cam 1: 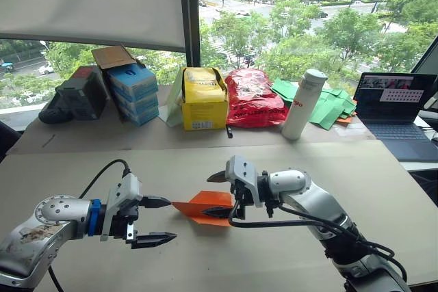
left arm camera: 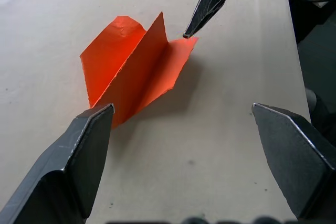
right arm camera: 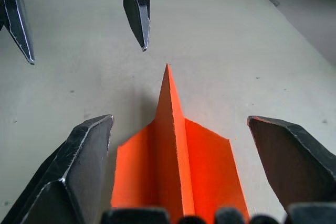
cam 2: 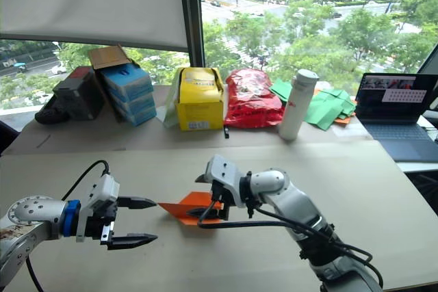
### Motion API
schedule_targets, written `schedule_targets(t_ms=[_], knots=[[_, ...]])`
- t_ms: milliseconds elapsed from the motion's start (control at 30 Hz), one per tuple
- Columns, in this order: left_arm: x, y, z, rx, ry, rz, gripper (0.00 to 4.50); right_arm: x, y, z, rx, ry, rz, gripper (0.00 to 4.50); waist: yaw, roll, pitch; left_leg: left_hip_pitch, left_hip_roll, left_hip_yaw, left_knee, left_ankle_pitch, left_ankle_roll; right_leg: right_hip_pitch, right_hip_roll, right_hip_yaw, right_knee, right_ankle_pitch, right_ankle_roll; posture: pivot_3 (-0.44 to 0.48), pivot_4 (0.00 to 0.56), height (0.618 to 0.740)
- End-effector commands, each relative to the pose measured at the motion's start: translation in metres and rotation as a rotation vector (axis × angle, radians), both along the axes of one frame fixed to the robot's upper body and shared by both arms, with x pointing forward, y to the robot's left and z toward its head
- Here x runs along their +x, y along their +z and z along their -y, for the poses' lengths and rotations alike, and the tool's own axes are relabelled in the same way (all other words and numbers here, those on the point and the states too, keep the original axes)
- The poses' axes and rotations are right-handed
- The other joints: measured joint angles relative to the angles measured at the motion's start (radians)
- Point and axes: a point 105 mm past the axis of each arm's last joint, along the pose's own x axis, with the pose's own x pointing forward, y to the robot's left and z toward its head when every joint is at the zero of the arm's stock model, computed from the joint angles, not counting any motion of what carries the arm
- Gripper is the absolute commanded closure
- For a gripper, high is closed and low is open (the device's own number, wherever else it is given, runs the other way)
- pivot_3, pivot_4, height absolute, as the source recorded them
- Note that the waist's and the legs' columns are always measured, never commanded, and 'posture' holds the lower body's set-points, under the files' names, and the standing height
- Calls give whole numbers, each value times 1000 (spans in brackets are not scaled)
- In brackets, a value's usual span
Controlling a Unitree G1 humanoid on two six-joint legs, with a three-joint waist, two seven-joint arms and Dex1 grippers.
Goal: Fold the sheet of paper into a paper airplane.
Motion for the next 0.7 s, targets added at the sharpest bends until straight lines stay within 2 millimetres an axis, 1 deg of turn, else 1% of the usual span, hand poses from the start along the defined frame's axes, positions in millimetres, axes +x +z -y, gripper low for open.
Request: schedule_targets(t_ms=[33,133,233,400,533,633,667,700], knots=[[0,8,-1,-5,-7,48,32,-2,0,-5,-111,16,71,0,0,0,0,0,0,0,0,0,0,0,0,0,0,0,0,0,150,740],[0,7,-3,-3,-2,52,32,3,-7,-5,-218,-20,78,0,-1,0,0,0,0,0,0,0,0,0,-1,0,0,0,0,0,150,740],[0,5,-3,-2,-1,55,32,3,-3,-13,-241,-35,82,0,-4,1,0,-1,0,0,0,0,0,-1,-1,0,0,0,0,0,150,740],[-2,3,-3,-3,3,58,32,-1,-2,-19,-270,-34,92,0,-9,1,0,-1,0,0,0,0,0,-1,-1,0,0,0,0,0,150,740],[-4,0,-4,-4,8,57,32,-4,-5,-23,-276,-23,83,0,-9,1,0,-1,0,0,0,0,0,-1,-1,-1,0,0,0,0,150,740],[-6,-4,-6,-6,9,52,32,-5,-11,-25,-283,-19,66,0,-14,1,1,-1,0,0,0,0,0,-1,-2,-1,0,0,0,0,150,740],[-7,-5,-6,-7,10,51,0,-5,-14,-25,-284,-20,60,495,-14,1,1,-1,0,0,0,0,0,-1,-2,-1,0,0,0,0,150,740],[-7,-6,-7,-8,11,50,0,-4,-16,-26,-284,-21,56,738,-15,1,1,-1,0,0,0,0,0,-1,-1,-1,0,0,0,0,150,740]])
